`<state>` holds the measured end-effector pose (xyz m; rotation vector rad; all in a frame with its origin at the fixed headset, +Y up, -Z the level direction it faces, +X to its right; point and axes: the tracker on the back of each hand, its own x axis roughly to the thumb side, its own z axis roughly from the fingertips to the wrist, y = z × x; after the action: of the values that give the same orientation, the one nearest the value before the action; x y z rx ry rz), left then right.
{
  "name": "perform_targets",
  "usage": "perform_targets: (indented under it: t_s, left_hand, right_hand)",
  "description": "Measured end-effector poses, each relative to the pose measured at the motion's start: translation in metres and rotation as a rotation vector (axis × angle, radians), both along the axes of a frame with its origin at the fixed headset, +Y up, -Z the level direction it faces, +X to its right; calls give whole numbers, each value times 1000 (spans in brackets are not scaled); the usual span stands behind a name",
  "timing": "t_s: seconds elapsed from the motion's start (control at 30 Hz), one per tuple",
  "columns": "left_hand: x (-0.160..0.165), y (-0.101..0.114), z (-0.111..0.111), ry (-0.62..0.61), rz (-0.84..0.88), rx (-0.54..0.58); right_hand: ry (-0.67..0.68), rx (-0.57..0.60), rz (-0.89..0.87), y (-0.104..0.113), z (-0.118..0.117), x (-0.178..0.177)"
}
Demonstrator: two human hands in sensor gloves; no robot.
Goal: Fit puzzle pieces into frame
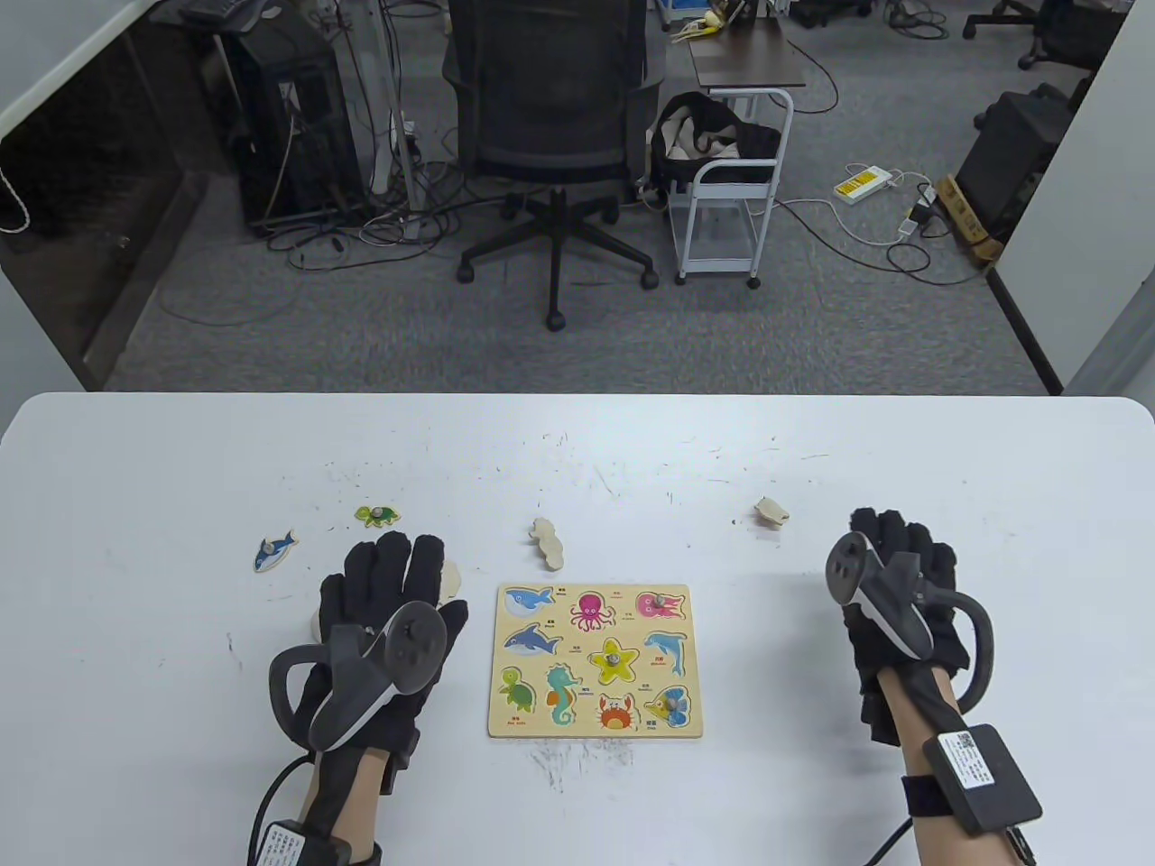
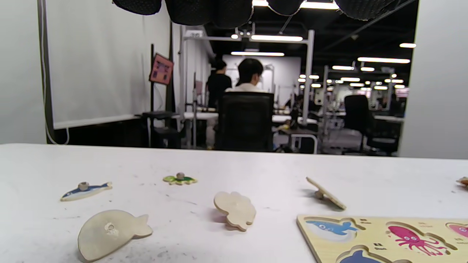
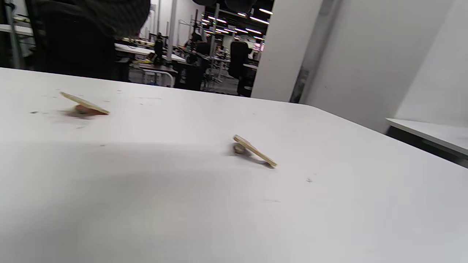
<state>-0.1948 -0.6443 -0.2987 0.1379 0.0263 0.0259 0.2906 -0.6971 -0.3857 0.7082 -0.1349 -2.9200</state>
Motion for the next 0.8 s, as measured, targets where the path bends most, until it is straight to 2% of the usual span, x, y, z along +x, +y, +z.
perform_targets:
  t_s: [0.2, 0.33, 0.47, 0.8]
  left_hand:
    - [-1, -3, -3, 7, -5, -26]
    - [-1, -5, -5, 8, -12, -35]
    - [-1, -5, -5, 14, -18, -37]
    - [-1, -5, -6, 27, -28, -51]
  right_hand:
    - [-203, -106, -66, -33, -17, 42]
    - [-261, -102, -119, -53, -22, 54]
    - [-320, -115, -140, -69, -30, 61]
    - [-369, -133, -88, -88, -42, 57]
